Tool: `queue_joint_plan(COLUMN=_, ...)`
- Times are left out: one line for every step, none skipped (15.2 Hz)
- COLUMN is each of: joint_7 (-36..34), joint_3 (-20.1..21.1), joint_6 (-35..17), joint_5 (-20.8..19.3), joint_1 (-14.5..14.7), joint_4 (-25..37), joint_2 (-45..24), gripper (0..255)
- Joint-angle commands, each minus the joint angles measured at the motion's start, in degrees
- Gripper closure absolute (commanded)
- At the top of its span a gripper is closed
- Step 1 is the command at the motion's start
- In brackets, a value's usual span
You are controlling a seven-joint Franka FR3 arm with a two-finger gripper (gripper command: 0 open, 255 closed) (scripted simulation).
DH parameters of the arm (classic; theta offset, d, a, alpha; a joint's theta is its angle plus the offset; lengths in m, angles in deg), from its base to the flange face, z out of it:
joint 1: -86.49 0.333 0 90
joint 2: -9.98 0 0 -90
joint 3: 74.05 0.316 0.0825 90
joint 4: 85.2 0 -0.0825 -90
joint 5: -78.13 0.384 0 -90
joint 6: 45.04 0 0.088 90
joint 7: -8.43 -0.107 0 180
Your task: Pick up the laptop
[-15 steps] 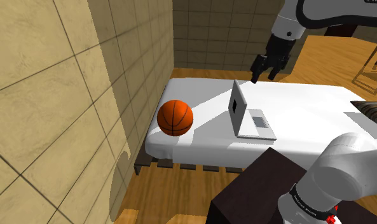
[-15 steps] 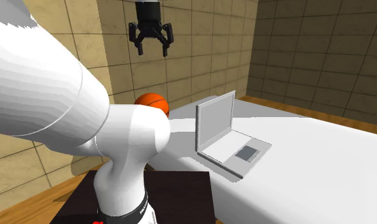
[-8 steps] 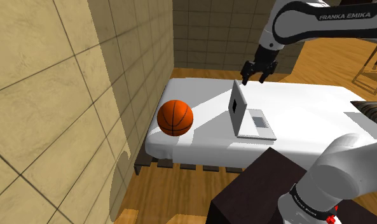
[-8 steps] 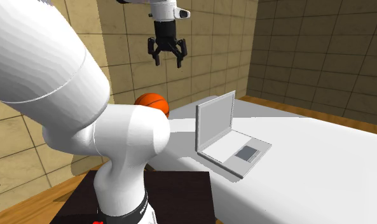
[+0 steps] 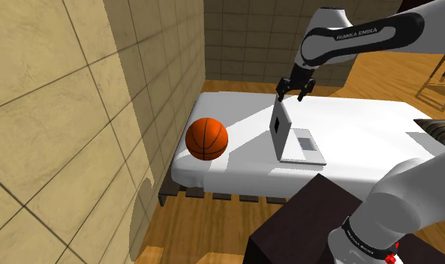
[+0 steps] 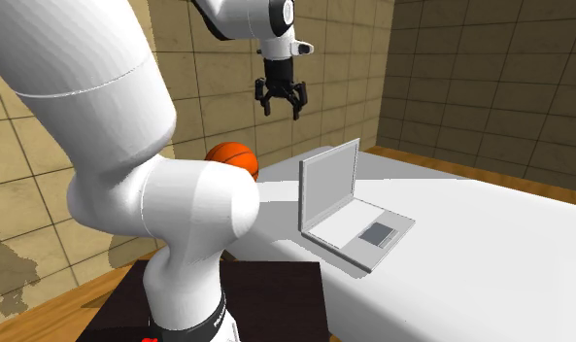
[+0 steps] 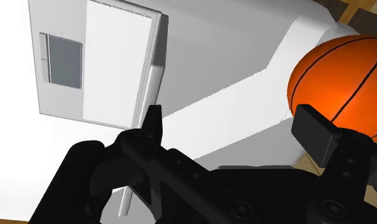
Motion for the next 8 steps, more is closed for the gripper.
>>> queue_joint_plan(joint_7=-0.20, joint_3=-1.03, joint_6=-2.96, joint_5=0.25, joint_1=-0.52, joint_4=1.36, joint_2=-3.87, gripper=0)
queue_joint_plan(joint_7=-0.24, joint_3=-1.56, joint_6=-4.30, joint_5=0.46, joint_1=-0.76, joint_4=2.08, joint_2=-5.75, gripper=0)
queue_joint_plan(joint_7=-0.25, joint_3=-2.09, joint_6=-5.58, joint_5=0.73, joint_1=-0.98, joint_4=2.87, joint_2=-7.65, gripper=0)
queue_joint_plan(joint_7=-0.23, joint_3=-2.61, joint_6=-6.81, joint_5=1.06, joint_1=-1.21, joint_4=3.71, joint_2=-9.57, gripper=0)
queue_joint_plan(joint_7=-0.17, joint_3=-3.13, joint_6=-7.99, joint_5=1.46, joint_1=-1.44, joint_4=4.61, joint_2=-11.50, gripper=0)
queue_joint_plan(joint_7=-0.09, joint_3=-3.64, joint_6=-9.11, joint_5=1.92, joint_1=-1.67, joint_4=5.57, joint_2=-13.44, gripper=0)
queue_joint_plan(joint_7=0.03, joint_3=-4.14, joint_6=-10.18, joint_5=2.44, joint_1=-1.90, joint_4=6.58, joint_2=-15.39, gripper=0)
queue_joint_plan(joint_7=0.18, joint_3=-4.62, joint_6=-11.19, joint_5=3.03, joint_1=-2.14, joint_4=7.65, joint_2=-17.35, gripper=0)
